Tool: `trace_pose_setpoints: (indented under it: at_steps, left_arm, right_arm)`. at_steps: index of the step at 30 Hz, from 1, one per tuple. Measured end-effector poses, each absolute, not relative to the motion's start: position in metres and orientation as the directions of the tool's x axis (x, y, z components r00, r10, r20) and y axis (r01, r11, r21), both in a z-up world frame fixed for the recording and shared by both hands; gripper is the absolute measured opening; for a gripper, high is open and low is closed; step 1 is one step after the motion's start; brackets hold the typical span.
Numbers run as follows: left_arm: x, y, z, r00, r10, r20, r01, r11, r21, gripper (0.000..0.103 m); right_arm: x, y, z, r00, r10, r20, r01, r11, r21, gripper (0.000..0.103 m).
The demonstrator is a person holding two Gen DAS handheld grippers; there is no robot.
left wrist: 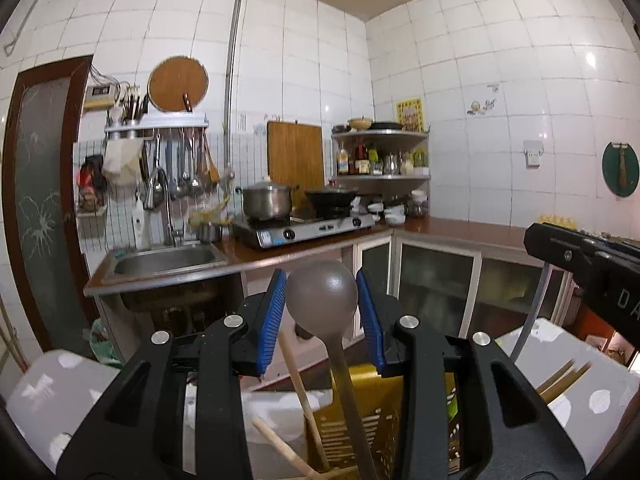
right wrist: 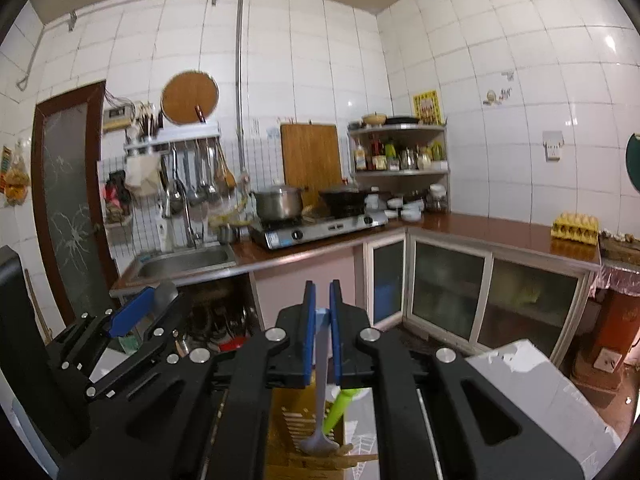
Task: Organize utensils
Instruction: 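Lower the grey spoon and grey utensil into the yellow holder with both grippers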
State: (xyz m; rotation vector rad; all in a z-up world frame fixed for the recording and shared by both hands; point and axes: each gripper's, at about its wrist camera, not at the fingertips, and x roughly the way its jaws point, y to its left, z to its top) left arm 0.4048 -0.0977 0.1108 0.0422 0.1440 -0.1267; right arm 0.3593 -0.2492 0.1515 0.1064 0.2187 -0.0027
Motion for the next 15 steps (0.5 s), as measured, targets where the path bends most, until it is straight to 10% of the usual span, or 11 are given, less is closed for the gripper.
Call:
trace_pose_setpoints:
  at_steps: [15]
  left_arm:
    - [0.400,-0.074,0.120,0.990,-0.104,-0.100,0.100,0.994,-0.048,0.035]
  right_arm:
    - [0.367,-0.253,0.122,0.957,-0.022,-0.290,0.044,0.997,0.070,0.007]
